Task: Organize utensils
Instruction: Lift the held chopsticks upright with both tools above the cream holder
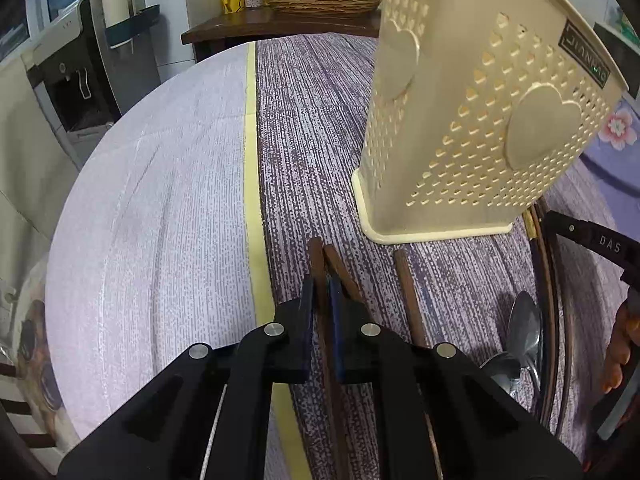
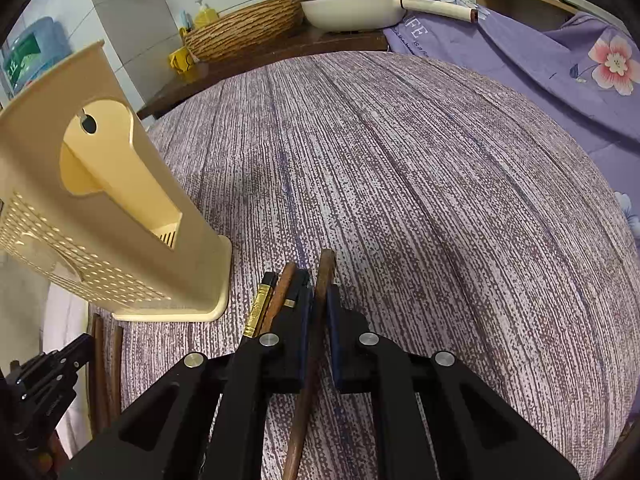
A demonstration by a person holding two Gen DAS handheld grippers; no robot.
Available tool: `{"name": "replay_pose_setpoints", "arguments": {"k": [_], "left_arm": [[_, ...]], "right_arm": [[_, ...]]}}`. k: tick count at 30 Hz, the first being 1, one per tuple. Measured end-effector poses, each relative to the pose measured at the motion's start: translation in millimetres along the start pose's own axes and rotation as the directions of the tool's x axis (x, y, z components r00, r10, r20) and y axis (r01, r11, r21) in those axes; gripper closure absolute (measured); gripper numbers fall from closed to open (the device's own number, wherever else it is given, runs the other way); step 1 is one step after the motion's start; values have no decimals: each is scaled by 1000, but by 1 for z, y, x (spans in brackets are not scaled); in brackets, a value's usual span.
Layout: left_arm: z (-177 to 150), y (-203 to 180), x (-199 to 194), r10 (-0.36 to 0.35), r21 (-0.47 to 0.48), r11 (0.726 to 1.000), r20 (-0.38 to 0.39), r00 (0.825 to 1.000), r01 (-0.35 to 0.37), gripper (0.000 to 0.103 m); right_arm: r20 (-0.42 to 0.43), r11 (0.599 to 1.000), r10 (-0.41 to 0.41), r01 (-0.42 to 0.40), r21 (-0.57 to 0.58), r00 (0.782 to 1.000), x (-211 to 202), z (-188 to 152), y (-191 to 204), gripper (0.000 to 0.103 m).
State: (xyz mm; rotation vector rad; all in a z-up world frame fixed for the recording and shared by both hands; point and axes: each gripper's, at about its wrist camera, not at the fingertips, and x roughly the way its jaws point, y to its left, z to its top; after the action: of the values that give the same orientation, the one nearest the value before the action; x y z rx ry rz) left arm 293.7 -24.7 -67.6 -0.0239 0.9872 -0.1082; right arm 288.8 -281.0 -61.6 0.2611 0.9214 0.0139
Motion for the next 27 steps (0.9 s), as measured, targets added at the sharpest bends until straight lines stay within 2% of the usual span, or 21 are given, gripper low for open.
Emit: {"name": "replay_pose_setpoints", "arguments": {"k": [7, 12, 15, 21, 24, 27], "left_arm": [[2, 9, -20, -62, -52, 996, 78, 995, 66, 96], [7, 14, -55, -79, -57, 994, 177, 981, 91, 96], [8, 17, -86, -97, -53, 992, 245, 965, 113, 96], [-2, 18, -151, -119, -27, 990, 382, 917, 140, 96], [-6, 22, -174, -126, -27, 988, 420, 899, 151, 96], [-9, 22, -190, -123, -20, 989, 448, 885, 147, 96]], "right_arm": [[125, 998, 47, -42, -45, 991, -33, 1, 5, 95], [235, 994, 84, -64, -89, 968, -72, 0, 10, 95], [306, 989, 101, -60, -138, 947, -100, -3, 17, 96], [418, 976, 156, -75, -203, 895, -158, -16, 17, 96], [465, 971, 173, -70, -230, 868, -184, -23, 18, 96], [486, 967, 180, -64, -246, 855, -197, -25, 18, 96]]}}
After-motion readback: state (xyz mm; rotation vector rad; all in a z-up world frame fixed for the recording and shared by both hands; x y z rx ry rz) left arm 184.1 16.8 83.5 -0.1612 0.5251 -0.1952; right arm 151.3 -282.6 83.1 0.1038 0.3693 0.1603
